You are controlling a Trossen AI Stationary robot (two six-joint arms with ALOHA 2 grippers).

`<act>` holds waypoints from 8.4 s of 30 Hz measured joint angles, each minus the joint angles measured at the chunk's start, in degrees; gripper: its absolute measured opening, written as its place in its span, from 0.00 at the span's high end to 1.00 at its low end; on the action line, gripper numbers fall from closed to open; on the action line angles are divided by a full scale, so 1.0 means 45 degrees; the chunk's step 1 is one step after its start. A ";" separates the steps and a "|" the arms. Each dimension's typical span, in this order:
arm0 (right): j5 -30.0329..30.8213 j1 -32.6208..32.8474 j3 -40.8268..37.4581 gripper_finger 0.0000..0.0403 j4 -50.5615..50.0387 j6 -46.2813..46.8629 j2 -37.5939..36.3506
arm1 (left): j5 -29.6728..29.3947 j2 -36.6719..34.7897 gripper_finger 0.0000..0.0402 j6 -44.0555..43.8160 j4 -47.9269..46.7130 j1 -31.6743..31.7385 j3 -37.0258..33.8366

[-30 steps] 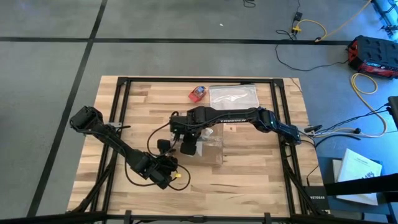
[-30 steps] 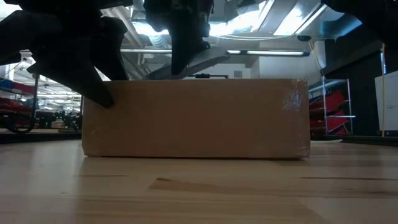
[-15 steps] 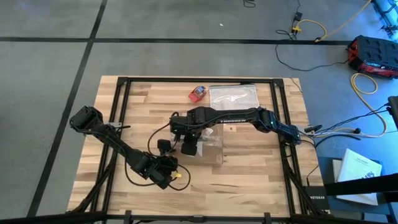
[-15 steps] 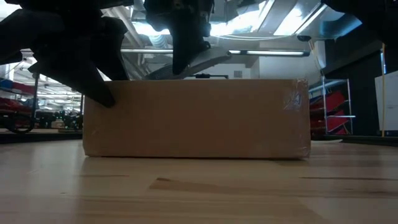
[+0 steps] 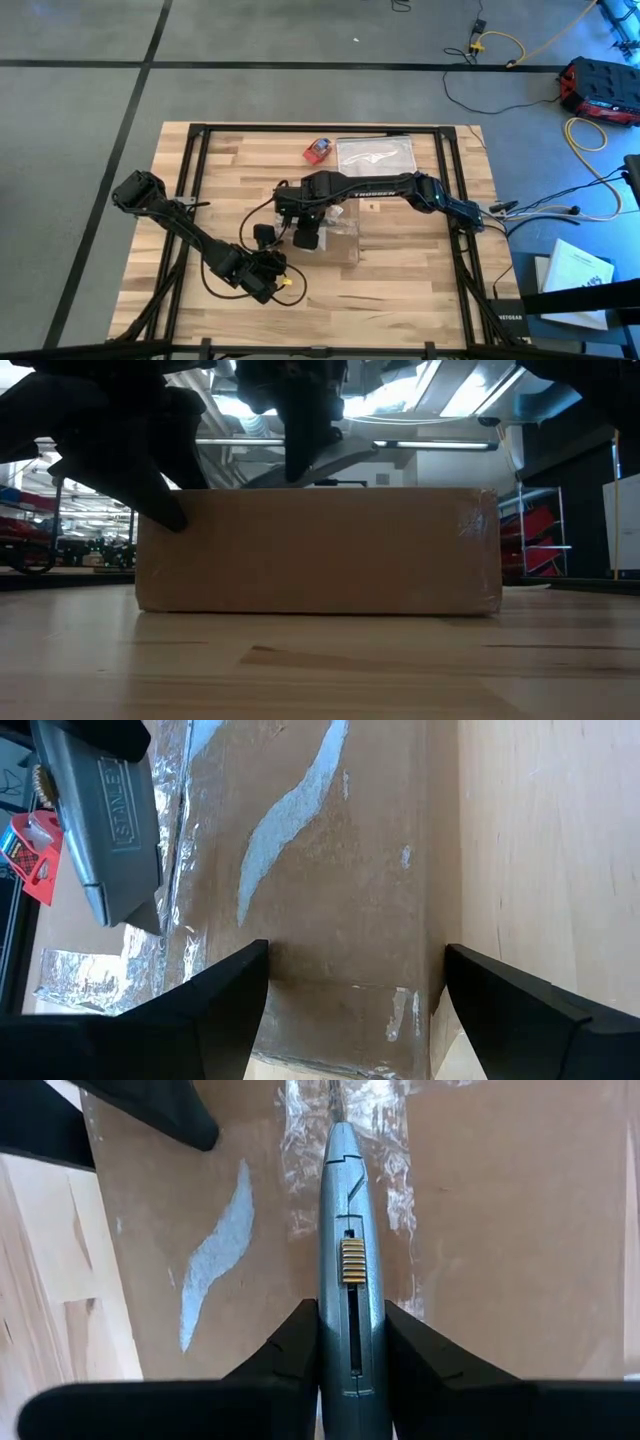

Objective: Unpack boxes
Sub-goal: Open the box using the silver cutter

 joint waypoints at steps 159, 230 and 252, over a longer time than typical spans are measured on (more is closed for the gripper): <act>0.0726 0.0204 0.0005 0.84 -0.2686 -0.0989 -0.0124 | 0.0000 0.0000 0.30 0.0045 -0.0042 0.0049 0.0010; 0.0476 0.0209 -0.0005 0.84 -0.2676 -0.1510 -0.0136 | 0.0000 0.0000 0.30 -0.0039 -0.0049 0.0049 0.0005; 0.0131 0.0194 -0.0005 0.84 -0.2676 -0.1349 -0.0141 | 0.0002 0.0000 0.30 -0.0049 -0.0049 0.0049 0.0005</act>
